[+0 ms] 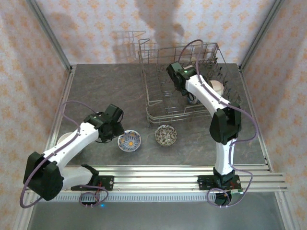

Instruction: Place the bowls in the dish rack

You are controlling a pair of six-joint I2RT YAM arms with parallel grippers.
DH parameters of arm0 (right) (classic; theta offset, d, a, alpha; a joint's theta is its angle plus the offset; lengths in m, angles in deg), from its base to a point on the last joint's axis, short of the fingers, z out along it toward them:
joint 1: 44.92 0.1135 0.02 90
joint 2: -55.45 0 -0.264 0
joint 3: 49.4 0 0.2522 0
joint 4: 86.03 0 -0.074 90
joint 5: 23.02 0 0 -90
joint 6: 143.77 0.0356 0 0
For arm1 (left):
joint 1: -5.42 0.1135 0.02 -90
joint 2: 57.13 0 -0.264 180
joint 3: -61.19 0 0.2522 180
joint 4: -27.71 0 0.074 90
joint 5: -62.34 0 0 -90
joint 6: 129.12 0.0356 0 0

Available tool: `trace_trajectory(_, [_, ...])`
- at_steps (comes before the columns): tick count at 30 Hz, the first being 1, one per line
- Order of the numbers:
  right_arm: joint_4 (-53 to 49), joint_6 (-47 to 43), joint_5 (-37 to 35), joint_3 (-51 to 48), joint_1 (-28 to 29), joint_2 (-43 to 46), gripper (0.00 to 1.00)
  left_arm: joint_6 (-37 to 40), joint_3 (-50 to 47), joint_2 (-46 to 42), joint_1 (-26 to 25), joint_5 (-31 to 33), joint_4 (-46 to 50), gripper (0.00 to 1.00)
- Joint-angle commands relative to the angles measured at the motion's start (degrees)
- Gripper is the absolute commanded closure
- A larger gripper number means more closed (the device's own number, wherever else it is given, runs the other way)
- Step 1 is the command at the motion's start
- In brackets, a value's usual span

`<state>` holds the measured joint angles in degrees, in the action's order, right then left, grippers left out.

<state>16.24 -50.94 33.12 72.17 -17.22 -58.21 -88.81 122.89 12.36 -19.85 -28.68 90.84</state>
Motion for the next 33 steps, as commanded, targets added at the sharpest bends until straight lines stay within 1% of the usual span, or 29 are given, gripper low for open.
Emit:
trace_trajectory(1, [-0.4, 0.0, 1.0, -0.7, 0.3, 2.7, 0.13, -1.5, -1.5, 2.8, -1.6, 0.8, -0.9, 0.34])
trace_trajectory(5, [1.1, -0.5, 2.6, -2.8, 0.3, 6.4, 0.13, -2.0, -3.2, 3.5, -3.0, 1.0, -2.8, 0.35])
trace_trajectory(13, [2.8, -1.3, 2.9, -7.2, 0.1, 10.0, 0.13, -1.4, -6.3, 6.9, -3.3, -1.7, -9.0, 0.41])
trace_trajectory(16, [3.2, -1.5, 4.1, -7.7, -0.2, 11.0, 0.13, -1.0, -6.9, 8.2, -3.4, -2.6, -11.4, 0.49])
trace_trajectory(19, [3.6, -2.3, 4.7, -8.0, -0.5, 11.3, 0.13, -0.2, -6.1, 9.8, -3.4, -2.9, -11.5, 0.55])
trace_trajectory(24, [4.6, -2.1, 6.3, -10.0, -1.3, 13.1, 0.13, 1.0, -5.1, 10.4, -3.5, -3.0, -10.4, 0.76])
trace_trajectory(26, [5.2, -2.1, 6.4, -11.0, -1.5, 14.0, 0.13, 1.2, -4.6, 9.9, -3.5, -2.9, -9.7, 0.82])
trace_trajectory(33, [5.4, -1.7, 8.4, -11.5, -1.5, 15.1, 0.13, 0.0, -4.1, 4.3, -3.6, -2.1, -7.7, 0.94])
